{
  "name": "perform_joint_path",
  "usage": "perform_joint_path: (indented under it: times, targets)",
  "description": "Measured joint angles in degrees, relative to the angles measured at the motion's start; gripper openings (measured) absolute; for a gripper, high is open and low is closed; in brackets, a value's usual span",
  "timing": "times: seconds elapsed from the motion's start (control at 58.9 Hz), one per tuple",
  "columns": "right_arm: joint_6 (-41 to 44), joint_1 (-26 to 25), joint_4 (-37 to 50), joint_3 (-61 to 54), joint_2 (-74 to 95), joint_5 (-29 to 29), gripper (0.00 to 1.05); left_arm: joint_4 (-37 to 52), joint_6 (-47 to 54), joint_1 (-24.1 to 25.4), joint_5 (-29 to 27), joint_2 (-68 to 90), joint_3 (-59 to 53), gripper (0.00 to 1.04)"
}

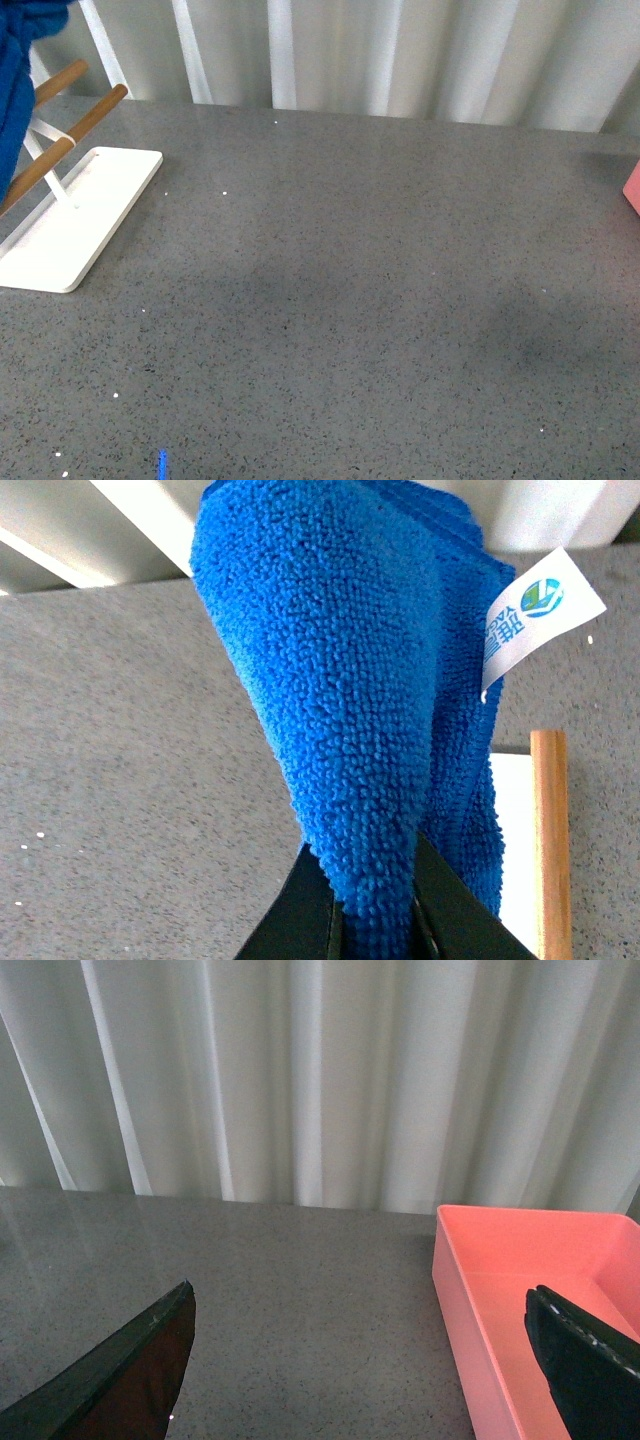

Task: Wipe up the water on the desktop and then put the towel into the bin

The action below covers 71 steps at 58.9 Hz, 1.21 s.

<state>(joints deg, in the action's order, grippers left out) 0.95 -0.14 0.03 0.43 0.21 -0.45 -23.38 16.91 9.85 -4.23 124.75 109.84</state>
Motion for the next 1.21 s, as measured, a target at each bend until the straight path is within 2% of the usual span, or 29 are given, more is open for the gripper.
perform_joint_path:
  times: [0.102, 0.238, 0.407, 0.543, 0.679, 1.002, 1.205]
  targets:
    - [0.02, -0.02, 0.0, 0.0, 0.0, 0.0, 0.98, 0.42, -0.02, 1.11, 1.38, -2.47, 0.35, 0.06]
    - [0.02, 0.0, 0.0, 0.0, 0.0, 0.0, 0.98, 2.27, -2.8, 1.44, 6.73, -6.4, 0.37, 0.06]
    - [0.02, 0.0, 0.0, 0.0, 0.0, 0.0, 0.98, 10.38, -9.81, -1.79, 14.97, -13.51, -4.02, 0.06]
    - [0.02, -0.02, 0.0, 0.0, 0.0, 0.0, 0.98, 17.73, -16.96, -5.99, 21.35, -17.77, -9.38, 0.06]
    - [0.02, 0.0, 0.0, 0.0, 0.0, 0.0, 0.98, 25.0, -22.32, -10.73, 25.46, -19.76, -16.24, 0.06]
    - [0.02, -0.02, 0.0, -0.02, 0.0, 0.0, 0.98, 46.95, -31.98, -25.2, 30.62, -18.88, -35.82, 0.06]
    - [0.02, 0.0, 0.0, 0.0, 0.0, 0.0, 0.98, 59.17, -39.06, -31.23, 31.5, -15.65, -42.27, 0.06]
